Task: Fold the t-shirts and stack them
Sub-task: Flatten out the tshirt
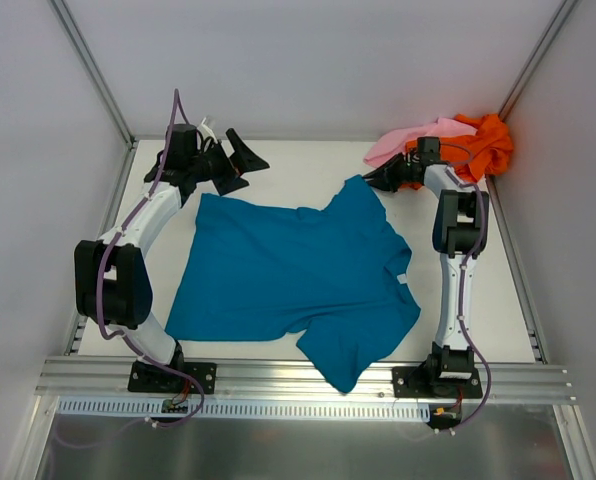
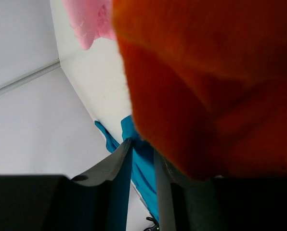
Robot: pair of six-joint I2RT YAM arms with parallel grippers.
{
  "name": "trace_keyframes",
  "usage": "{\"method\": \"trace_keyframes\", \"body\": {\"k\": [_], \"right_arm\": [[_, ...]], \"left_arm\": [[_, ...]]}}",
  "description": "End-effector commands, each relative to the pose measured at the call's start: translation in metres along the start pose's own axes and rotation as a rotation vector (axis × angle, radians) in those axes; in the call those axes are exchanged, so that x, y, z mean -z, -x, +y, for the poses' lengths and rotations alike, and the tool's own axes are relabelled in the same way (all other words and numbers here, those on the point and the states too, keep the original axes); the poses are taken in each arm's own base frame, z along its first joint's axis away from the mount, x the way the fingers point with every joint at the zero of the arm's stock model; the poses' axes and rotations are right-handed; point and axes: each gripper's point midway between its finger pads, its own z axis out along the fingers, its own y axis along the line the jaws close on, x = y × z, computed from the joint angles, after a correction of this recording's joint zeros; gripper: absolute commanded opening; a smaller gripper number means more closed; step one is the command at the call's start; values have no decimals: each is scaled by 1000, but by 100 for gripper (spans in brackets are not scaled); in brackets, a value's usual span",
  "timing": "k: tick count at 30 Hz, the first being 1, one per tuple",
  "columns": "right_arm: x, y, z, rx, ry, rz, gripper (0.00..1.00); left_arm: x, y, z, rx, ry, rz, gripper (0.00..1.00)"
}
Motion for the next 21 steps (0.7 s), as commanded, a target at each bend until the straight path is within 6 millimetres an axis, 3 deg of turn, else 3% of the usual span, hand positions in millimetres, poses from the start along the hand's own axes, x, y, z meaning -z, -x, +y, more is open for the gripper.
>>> {"method": "trace_keyframes", "body": {"k": [1, 5, 8, 11, 15, 21], "right_arm": [[-1, -8, 8, -7, 30, 35, 26], [0, -7, 10, -5, 32, 31, 21], [0, -7, 12, -9, 34, 30, 11], [-1, -11, 14, -4, 35, 38, 15], [-3, -19, 18, 17, 33, 49, 1], [14, -4, 25, 71, 4, -40, 0]], "left_arm": [[4, 5, -9, -34, -29, -5, 99], [5, 3, -7, -32, -29, -5, 99], [4, 1, -5, -30, -27, -1, 99], [5, -1, -4, -32, -28, 4, 99], [5, -3, -2, -32, -29, 9, 99], [7, -5, 0, -39, -31, 19, 99]]}}
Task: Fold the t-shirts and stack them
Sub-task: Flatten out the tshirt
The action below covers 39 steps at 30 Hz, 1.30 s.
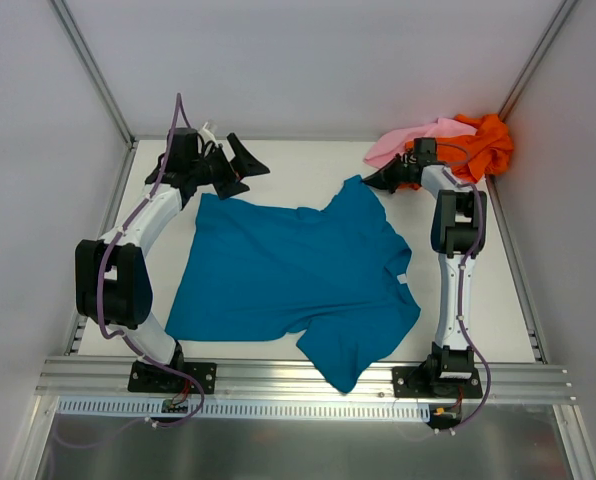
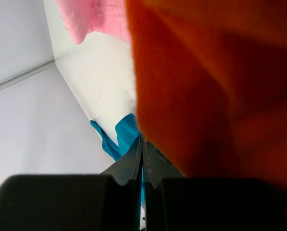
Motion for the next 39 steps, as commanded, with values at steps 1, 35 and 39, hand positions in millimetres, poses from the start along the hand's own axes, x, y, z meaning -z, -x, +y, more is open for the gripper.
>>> {"method": "trace_keyframes", "body": {"k": [1, 35, 39], "right_arm": [[25, 5, 31, 75, 12, -61, 0], [139, 18, 42, 212, -137, -200, 99], [154, 15, 67, 234, -93, -221, 99]], "left_arm": [[10, 4, -5, -45, -35, -7, 99], [-12, 9, 34, 11, -16, -19, 99], [-36, 16, 61, 54, 40, -17, 99]]}}
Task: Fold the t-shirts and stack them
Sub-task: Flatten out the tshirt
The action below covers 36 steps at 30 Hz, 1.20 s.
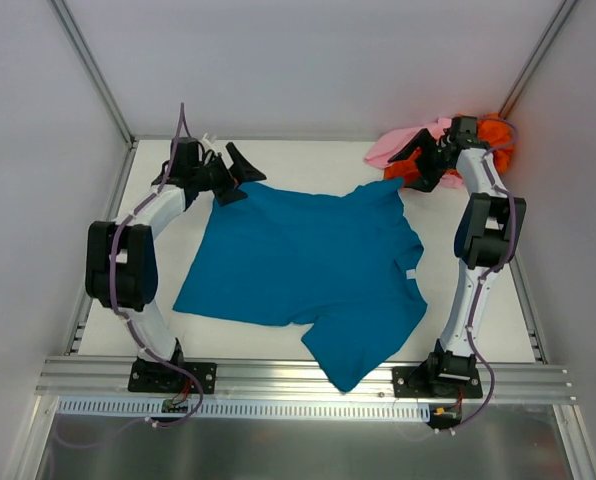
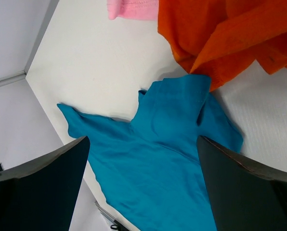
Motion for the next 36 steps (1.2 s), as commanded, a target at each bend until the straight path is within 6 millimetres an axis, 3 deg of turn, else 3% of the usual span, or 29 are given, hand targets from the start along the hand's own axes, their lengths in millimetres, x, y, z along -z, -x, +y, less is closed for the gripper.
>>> {"method": "trace_keyframes", "body": {"k": [1, 6, 10, 12, 13, 16, 24, 28, 36], "right_arm": [[45, 9, 51, 53, 96, -59, 100], [69, -1, 71, 64, 149, -56, 100], [77, -14, 70, 63, 150, -31, 99], [83, -17, 73, 71, 155, -34, 100], [84, -19, 73, 71, 155, -34, 99], [90, -20, 77, 74, 164, -39, 100], [89, -9, 95, 25, 244, -66, 100], [90, -7, 101, 12, 274, -62, 99], [90, -10, 102, 9, 288, -47, 100]], "left_arm": [[-27, 21, 21, 14, 38, -26, 99], [-63, 47, 42, 25, 69, -35, 99], [-91, 64, 63, 22, 110, -35, 99], [-95, 69, 70, 24, 154, -32, 99], [-97, 63, 81, 47, 193, -11, 99], [-89, 61, 97, 65, 298, -6, 99], [-51, 3, 145, 175, 531, 121, 99], [-34, -16, 166, 217, 668, 160, 99], [7, -37, 181, 218, 842, 197, 99]]}}
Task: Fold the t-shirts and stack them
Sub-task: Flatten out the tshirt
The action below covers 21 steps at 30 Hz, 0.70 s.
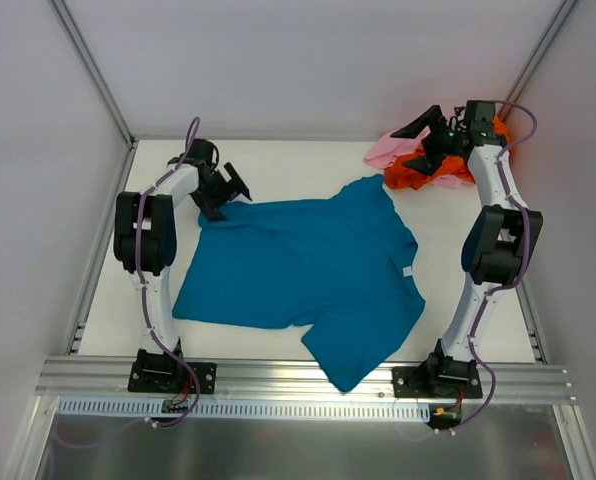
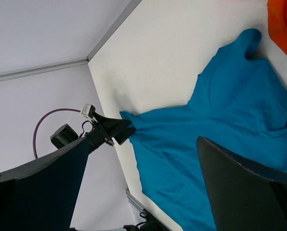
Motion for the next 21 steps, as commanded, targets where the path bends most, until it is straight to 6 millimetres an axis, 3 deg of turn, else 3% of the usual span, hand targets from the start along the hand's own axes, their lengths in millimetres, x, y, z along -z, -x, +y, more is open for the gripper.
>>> {"method": "trace_keyframes", "body": {"k": [1, 3, 6, 8, 9, 11, 12, 13, 14, 17, 21], "right_arm": [[13, -2, 24, 27, 65, -5, 100], [11, -3, 22, 24, 66, 0, 100], [-2, -7, 20, -7, 76, 41, 99], [-23, -18, 15, -19, 75, 100, 99], [-28, -20, 22, -9, 85, 115, 100], [-59, -37, 16, -24, 78, 187, 99], [-63, -33, 20, -18, 94, 187, 100], [-75, -44, 23, -36, 102, 224, 99], [-95, -54, 12, -54, 85, 257, 100], [-123, -63, -2, -109, 78, 292, 99], [-145, -69, -25, -151, 51, 312, 99]], "left_arm": [[12, -35, 64, 8, 246, 81, 99], [18, -42, 66, 8, 237, 82, 99], [27, -38, 49, 7, 159, 51, 99], [33, -29, 34, 9, 111, 16, 99], [39, -21, 21, 3, 70, -4, 99], [50, -6, 0, 1, 23, -39, 99], [51, -3, -5, 0, 10, -40, 99], [53, -1, -13, -3, -13, -37, 99], [58, 5, -23, -6, -38, -49, 99], [68, 9, -44, -18, -118, -51, 99], [83, 12, -64, -29, -190, -65, 99]]}}
